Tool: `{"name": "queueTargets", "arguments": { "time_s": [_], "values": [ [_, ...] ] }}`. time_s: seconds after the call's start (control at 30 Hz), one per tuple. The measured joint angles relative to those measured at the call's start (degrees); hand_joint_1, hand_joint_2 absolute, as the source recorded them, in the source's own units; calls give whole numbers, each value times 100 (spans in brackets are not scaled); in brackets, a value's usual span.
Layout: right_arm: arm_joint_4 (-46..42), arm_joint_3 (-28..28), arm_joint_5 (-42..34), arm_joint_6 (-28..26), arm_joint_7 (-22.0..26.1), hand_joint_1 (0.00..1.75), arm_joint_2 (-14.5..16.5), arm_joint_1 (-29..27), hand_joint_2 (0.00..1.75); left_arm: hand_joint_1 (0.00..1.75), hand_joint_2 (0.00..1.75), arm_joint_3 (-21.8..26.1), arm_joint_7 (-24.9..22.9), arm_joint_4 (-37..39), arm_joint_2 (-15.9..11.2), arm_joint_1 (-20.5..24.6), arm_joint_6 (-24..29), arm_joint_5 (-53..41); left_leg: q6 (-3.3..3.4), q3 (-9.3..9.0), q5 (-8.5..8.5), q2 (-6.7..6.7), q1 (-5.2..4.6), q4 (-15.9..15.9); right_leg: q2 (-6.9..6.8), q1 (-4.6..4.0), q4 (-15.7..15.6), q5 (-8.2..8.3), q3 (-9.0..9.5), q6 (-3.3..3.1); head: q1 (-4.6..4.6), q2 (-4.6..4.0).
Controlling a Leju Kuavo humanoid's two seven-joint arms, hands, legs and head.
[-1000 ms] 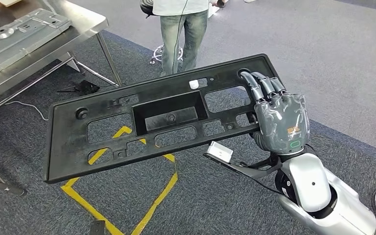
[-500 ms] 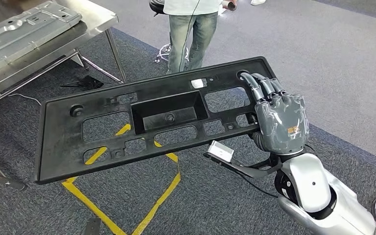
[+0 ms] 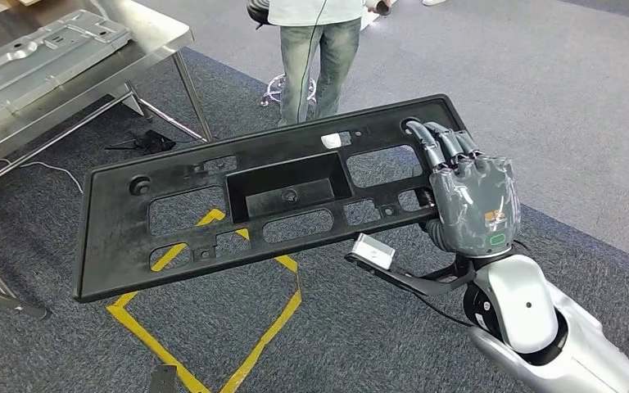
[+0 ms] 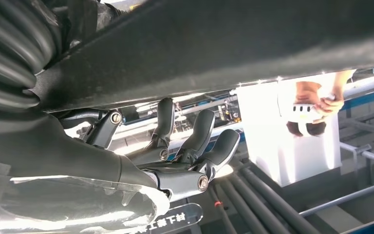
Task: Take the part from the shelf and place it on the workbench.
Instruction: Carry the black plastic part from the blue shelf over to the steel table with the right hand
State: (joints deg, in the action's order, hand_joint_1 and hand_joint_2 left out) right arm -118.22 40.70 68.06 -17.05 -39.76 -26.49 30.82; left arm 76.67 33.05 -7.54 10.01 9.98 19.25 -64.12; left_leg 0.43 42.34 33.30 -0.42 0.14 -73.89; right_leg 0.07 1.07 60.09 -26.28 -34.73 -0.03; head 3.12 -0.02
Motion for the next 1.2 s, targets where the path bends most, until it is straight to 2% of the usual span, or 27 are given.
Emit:
{"name": "queueTargets", "arguments": {
  "time_s": [0.03, 0.07, 0.13, 0.2, 0.27, 0.37, 0.43, 0.5, 0.53, 0.57, 0.6, 0.63, 0.7, 0.73, 0.87, 0.93, 1.0, 1.03, 1.07, 1.1, 1.17, 1.2],
  "values": [
    [0, 0, -2, 0, 0, 175, 0, -1, 175, 0, 175, 0, 0, 0, 0, -3, -3, -1, 3, 81, -8, 1, 1, -137, 0, -5, 0, -2, 2, -2, 1, 0],
    [0, 0, -4, 0, 0, 175, 0, -1, 175, 0, 175, 0, 0, 0, 0, -3, -5, -1, 16, 60, -117, 1, 0, -63, 2, -8, 1, -4, 6, -3, 1, 0],
    [0, -1, -4, 0, 0, 175, 0, 0, 175, 0, 175, 0, 0, 0, -1, 1, -5, -1, 72, -251, -498, 2, -11, 631, 7, -8, -2, -15, 23, 0, 1, 0],
    [0, -2, -4, -1, 0, 175, 0, 1, 175, 0, 175, 0, 1, 0, -4, 9, -5, -1, 134, -562, -709, 3, -54, 1279, 11, -7, -8, -20, 20, 32, 0, 0],
    [1, -2, -4, -1, 0, 175, 0, -1, 175, 0, 175, -1, 3, 0, -7, 11, -5, -1, 168, -645, -709, -3, -99, 1452, 13, 3, -31, -8, 8, 90, -1, 1],
    [-3, -5, -4, -3, 1, 175, -2, -1, 175, 0, 175, -1, 8, 0, -13, 3, -7, 0, 240, -738, -758, 2, -75, 1599, 11, 12, 3, -62, 16, 174, -5, 0],
    [-9, -8, -4, -7, 1, 175, -4, 1, 175, 0, 175, -1, 15, 0, -14, 9, -10, -1, 289, -811, -785, 8, -54, 1683, 11, 8, 497, -324, -213, 194, -13, 1],
    [-13, -9, -4, -8, 0, 175, -4, -13, 175, 0, 175, -1, 20, 0, -14, 6, -12, -2, 317, -823, -773, 7, -60, 1684, 12, 2, 1210, -597, -597, 212, -16, 2],
    [-13, -9, -4, -8, 0, 175, -4, -26, 175, 0, 175, -1, 20, 0, -14, -1, -13, -3, 320, -824, -763, 6, -61, 1676, 12, 6, 1397, -616, -718, 223, -16, 2],
    [-13, -9, -4, -7, 0, 175, -5, -36, 175, 0, 175, 0, 20, 0, -14, -8, -14, -4, 318, -827, -750, 4, -60, 1664, 11, 10, 1384, -530, -739, 232, -16, 2],
    [-13, -9, -4, -7, 0, 175, -5, -40, 175, 0, 175, 0, 20, 0, -14, -13, -16, -5, 308, -831, -733, -1, -55, 1646, 11, 15, 1169, -361, -653, 238, -16, 1],
    [-13, -9, -4, -7, 0, 175, -6, -41, 175, 0, 175, 0, 20, 0, -11, -16, -19, -7, 290, -835, -707, -8, -49, 1614, 11, 25, 800, -155, -482, 243, -18, 1],
    [-18, -10, -4, -7, 0, 175, -7, -39, 175, 0, 175, 0, 20, 0, -9, -15, -25, -7, 233, -806, -646, -24, -59, 1524, 18, 22, 184, 70, -181, 229, -19, 0],
    [-23, -10, -4, -7, 0, 175, -7, -42, 175, 0, 175, 0, 21, 0, -8, -14, -27, -8, 207, -785, -624, -30, -66, 1487, 23, 14, 40, 90, -113, 209, -19, 0],
    [-32, -11, -4, -2, 0, 175, -7, -56, 175, 0, 175, 0, 24, 0, -9, -21, -40, -13, 115, -726, -542, -23, -64, 1373, 27, 9, -6, 79, -86, 91, -13, 0],
    [-34, -14, -4, -2, 0, 175, -9, -54, 175, 0, 175, 0, 24, 0, -9, -20, -40, -15, 53, -508, -287, -4, -43, 904, 13, 19, -25, 74, -57, 41, -1, 1],
    [-35, -15, -4, -1, 0, 175, -12, -55, 175, 0, 175, 0, 24, 0, -9, -27, -42, -16, 11, -120, 5, 2, -21, 156, 5, 8, -25, 60, -48, 13, 6, 1],
    [-35, -15, -4, -1, 1, 175, -11, -58, 175, 0, 175, 0, 24, 0, -8, -33, -44, -16, 5, 29, 48, 3, -14, -94, 5, 2, -24, 53, -43, 6, 6, 1],
    [-35, -15, -4, 0, 1, 175, -12, -59, 175, 0, 175, 0, 24, 0, -8, -38, -49, -17, 9, 81, -21, 3, -11, -137, 8, -2, -24, 45, -33, 1, 7, 0],
    [-35, -15, -4, 0, 1, 175, -11, -61, 175, 0, 175, 0, 25, 0, -8, -40, -55, -19, 24, 21, -193, 3, -11, 44, 11, -5, -24, 35, -18, 0, 7, 0],
    [-35, -16, -4, 0, 0, 175, -12, -60, 175, 0, 175, 0, 28, 0, -8, -38, -67, -23, 83, -315, -609, 3, -23, 799, 18, -6, -28, 3, 25, 13, 5, 0],
    [-35, -18, -4, 0, 0, 175, -13, -59, 175, 0, 175, -1, 32, 0, -9, -32, -70, -24, 121, -478, -713, 5, -47, 1147, 21, -4, -32, -14, 35, 36, 3, 0]
  ]
}}
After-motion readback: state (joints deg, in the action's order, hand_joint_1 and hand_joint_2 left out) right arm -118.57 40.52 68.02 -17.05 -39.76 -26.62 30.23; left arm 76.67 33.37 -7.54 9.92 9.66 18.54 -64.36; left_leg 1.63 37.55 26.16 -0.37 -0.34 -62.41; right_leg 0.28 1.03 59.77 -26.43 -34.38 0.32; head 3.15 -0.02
